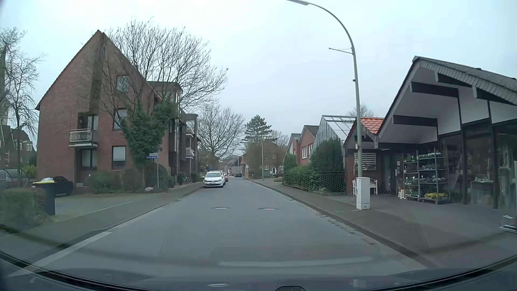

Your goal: Follow the waypoints while adhering to traffic rules and regulations

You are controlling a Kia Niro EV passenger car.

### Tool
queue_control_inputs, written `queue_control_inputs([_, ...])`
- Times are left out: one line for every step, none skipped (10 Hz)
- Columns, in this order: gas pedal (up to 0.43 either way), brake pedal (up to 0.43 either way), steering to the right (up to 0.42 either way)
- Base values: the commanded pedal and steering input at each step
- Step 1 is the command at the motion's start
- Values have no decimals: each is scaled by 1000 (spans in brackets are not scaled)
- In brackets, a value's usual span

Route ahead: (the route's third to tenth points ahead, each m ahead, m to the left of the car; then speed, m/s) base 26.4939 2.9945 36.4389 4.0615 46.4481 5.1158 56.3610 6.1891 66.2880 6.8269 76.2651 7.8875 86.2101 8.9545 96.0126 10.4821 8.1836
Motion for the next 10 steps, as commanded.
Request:
queue_control_inputs([220, 0, -34])
queue_control_inputs([220, 0, -33])
queue_control_inputs([209, 0, -29])
queue_control_inputs([209, 0, -23])
queue_control_inputs([209, 0, -22])
queue_control_inputs([209, 0, -22])
queue_control_inputs([209, 0, -20])
queue_control_inputs([197, 0, -15])
queue_control_inputs([197, 0, -9])
queue_control_inputs([197, 0, -7])
